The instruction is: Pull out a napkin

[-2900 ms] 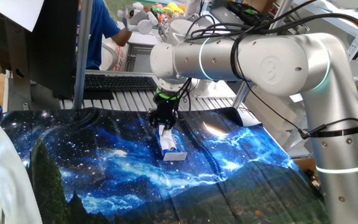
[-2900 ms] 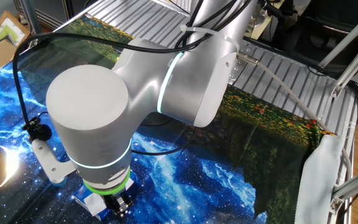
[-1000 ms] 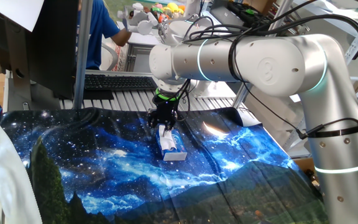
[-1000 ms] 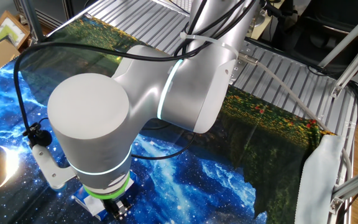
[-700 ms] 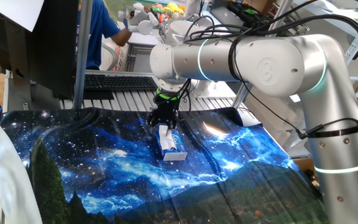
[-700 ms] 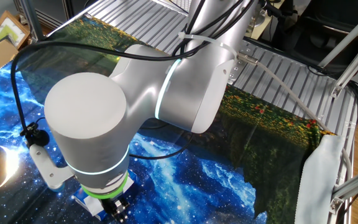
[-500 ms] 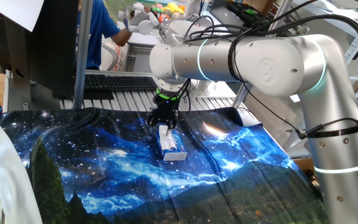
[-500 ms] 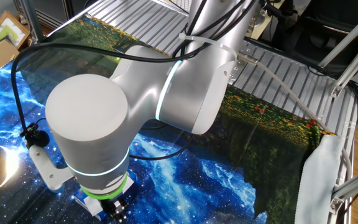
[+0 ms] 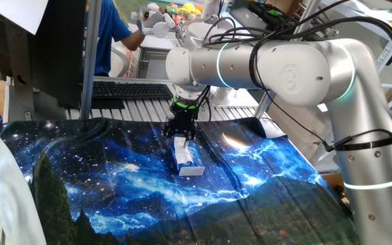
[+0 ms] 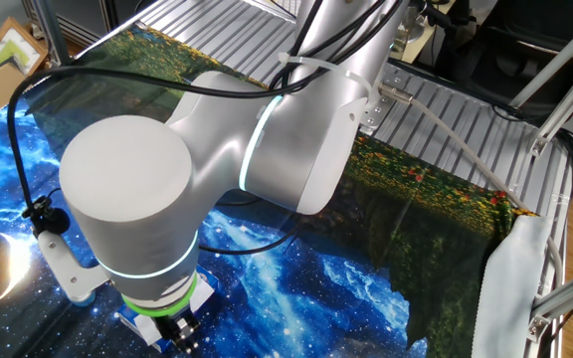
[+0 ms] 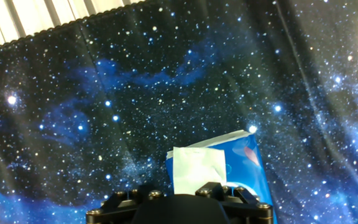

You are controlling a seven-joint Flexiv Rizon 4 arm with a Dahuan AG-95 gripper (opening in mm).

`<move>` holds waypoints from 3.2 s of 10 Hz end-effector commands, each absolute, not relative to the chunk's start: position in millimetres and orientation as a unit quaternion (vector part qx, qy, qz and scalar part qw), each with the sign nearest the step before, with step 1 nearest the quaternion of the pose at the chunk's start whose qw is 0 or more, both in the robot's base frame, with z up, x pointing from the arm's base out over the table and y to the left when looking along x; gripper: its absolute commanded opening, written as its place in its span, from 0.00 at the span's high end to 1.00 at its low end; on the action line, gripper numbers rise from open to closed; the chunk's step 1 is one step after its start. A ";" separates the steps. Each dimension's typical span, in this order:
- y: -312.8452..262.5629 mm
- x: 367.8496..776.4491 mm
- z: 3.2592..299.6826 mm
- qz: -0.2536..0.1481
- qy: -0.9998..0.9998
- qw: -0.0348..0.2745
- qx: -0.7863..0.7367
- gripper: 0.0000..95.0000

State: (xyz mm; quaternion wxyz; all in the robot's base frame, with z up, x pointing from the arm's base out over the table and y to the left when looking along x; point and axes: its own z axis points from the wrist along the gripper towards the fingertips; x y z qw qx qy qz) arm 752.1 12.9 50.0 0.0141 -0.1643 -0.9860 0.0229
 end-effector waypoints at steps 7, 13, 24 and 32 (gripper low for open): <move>8.5 753.7 46.9 0.022 -0.987 0.014 -0.156 0.40; 8.5 753.7 46.9 0.020 -0.987 0.014 -0.156 0.60; 10.8 755.4 39.8 0.024 -0.986 0.013 -0.164 0.40; 10.2 755.6 40.1 0.020 -0.987 0.015 -0.156 0.40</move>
